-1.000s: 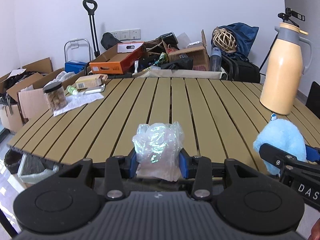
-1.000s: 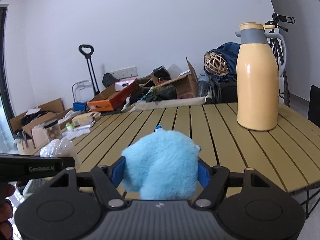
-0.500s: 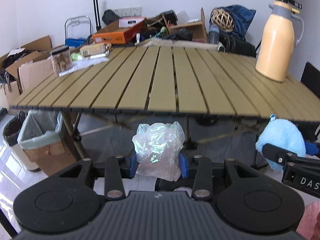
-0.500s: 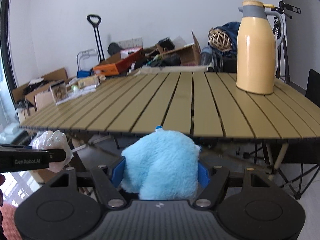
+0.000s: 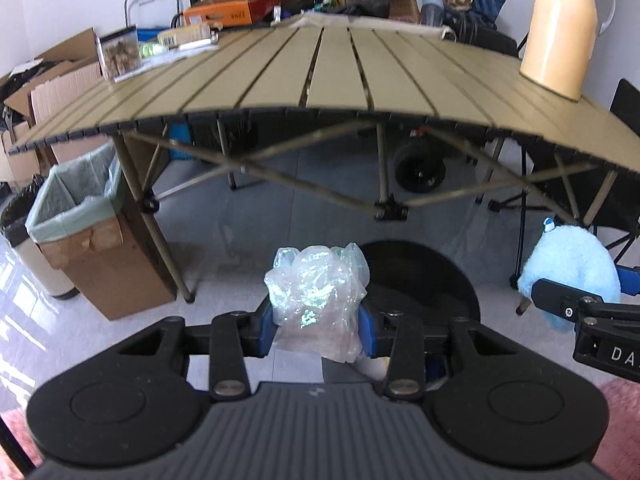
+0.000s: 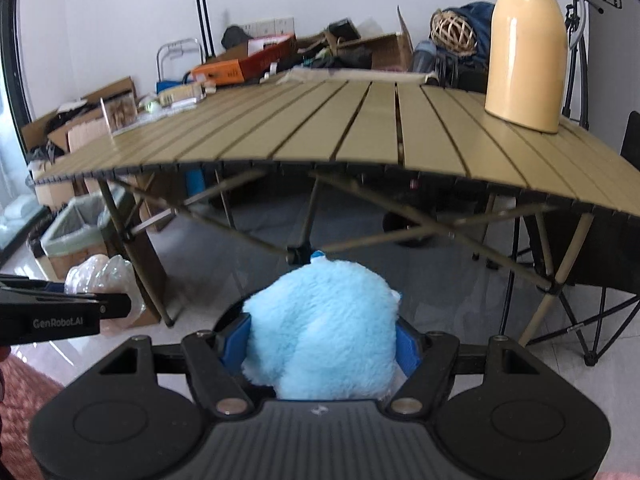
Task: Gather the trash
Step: 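Move the plastic bag and blue plush over the black bin with both tools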
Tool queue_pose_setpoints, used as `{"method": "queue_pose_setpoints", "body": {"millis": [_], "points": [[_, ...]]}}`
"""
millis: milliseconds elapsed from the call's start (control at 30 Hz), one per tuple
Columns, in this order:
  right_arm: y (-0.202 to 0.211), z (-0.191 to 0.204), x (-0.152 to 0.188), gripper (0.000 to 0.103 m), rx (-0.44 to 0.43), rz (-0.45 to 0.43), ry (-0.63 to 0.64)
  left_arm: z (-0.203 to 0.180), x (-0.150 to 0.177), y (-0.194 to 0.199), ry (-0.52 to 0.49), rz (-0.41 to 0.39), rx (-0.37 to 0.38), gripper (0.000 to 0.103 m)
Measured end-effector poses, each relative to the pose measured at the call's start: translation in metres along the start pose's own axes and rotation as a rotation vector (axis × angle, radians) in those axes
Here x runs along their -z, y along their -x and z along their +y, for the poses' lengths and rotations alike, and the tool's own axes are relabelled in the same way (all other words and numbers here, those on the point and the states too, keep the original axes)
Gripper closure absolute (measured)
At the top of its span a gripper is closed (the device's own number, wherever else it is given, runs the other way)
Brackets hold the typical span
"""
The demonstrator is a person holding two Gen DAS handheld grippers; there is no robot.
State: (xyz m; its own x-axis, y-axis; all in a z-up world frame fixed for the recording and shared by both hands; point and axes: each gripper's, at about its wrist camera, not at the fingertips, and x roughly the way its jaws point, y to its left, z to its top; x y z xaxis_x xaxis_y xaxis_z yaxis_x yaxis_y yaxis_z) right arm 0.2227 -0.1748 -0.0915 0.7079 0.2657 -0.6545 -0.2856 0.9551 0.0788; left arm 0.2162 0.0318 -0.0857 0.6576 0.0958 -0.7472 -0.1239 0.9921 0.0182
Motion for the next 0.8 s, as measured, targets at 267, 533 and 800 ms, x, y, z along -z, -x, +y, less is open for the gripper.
{"method": "queue_pose_setpoints", "body": {"millis": [267,533,800], "points": [[-0.019,-0.005,0.024,0.033,0.029,0.084,0.006,-0.002,0.016,-0.023,-0.013,0.069,0.001,0.062],[-0.042,-0.016,0.041,0.033,0.055,0.165,-0.012,-0.001,0.03,-0.052,-0.006,0.156,-0.005,0.062],[-0.068,-0.033,0.058,0.033,0.087,0.248,-0.049,0.003,0.039,-0.08,-0.004,0.242,-0.007,0.062]]}}
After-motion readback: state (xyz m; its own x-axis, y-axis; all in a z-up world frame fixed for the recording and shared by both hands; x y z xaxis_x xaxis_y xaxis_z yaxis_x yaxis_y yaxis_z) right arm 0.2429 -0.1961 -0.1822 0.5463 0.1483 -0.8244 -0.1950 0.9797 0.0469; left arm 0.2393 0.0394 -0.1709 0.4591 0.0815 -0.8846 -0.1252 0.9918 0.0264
